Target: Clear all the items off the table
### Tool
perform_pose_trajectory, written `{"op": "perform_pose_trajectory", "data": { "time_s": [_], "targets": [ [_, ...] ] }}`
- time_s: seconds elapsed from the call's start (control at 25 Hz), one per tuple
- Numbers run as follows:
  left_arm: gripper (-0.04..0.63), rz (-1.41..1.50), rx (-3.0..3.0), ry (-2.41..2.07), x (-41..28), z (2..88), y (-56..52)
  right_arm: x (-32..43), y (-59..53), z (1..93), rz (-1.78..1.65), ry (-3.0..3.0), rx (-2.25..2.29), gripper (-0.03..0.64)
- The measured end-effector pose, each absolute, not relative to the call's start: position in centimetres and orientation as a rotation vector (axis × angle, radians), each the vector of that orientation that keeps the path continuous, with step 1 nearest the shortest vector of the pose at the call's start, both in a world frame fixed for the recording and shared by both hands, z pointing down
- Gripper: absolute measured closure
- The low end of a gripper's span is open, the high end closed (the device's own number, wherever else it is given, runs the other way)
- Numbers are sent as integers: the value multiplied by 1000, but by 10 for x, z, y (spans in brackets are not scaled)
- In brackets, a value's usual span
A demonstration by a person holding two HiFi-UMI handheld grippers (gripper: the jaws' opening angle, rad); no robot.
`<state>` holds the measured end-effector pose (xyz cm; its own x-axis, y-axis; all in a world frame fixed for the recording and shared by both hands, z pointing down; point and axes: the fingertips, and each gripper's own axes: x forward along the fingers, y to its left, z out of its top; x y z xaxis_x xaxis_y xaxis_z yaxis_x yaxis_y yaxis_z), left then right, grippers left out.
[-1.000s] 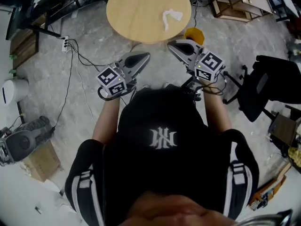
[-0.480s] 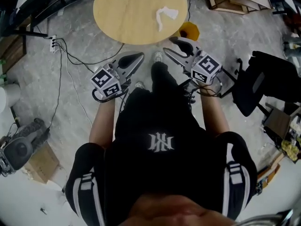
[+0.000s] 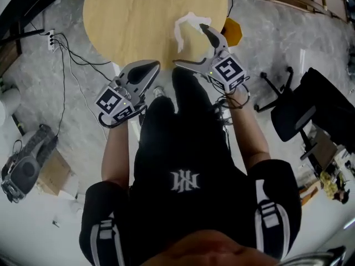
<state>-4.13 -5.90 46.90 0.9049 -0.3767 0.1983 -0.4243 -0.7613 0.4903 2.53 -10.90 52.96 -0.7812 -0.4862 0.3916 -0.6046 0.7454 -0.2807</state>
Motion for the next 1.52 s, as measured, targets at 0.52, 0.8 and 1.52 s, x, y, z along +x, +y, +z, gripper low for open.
{"op": "perform_pose_trajectory", "data": {
  "time_s": [0.52, 0.8, 1.52],
  "targets": [
    [583, 200, 2390, -669, -17, 531, -104, 37, -161, 672, 444, -2309, 670, 3],
    [583, 207, 2404, -679, -14, 524, -109, 48, -170, 676, 353, -2250, 680, 321],
    [583, 128, 2560, -792, -82, 454, -75, -34, -139, 533, 198, -2437, 740, 578]
  ]
}}
